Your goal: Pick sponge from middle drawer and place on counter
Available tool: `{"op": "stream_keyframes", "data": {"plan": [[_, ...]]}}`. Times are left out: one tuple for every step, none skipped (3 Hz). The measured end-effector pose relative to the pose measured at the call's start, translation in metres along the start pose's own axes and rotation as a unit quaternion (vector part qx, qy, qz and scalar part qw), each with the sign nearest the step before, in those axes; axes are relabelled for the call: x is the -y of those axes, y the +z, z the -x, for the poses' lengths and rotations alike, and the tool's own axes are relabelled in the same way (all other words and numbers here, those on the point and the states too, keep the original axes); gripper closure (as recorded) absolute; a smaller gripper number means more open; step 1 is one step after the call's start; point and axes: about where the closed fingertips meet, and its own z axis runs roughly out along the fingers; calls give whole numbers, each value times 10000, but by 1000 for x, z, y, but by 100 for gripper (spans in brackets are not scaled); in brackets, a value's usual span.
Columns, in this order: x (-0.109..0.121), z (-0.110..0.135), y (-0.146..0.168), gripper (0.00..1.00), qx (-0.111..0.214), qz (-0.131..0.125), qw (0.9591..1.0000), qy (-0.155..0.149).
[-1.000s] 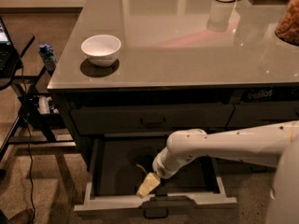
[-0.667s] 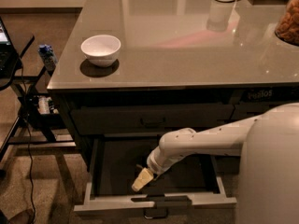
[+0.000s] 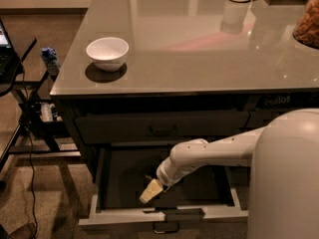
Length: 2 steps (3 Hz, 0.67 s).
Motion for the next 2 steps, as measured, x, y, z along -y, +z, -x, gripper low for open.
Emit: {"op": "stream_keyframes", "data": {"plan": [[10,4,12,0,159,-47,9998,150],[21,6,20,0,283,-117,9992,244]]}}
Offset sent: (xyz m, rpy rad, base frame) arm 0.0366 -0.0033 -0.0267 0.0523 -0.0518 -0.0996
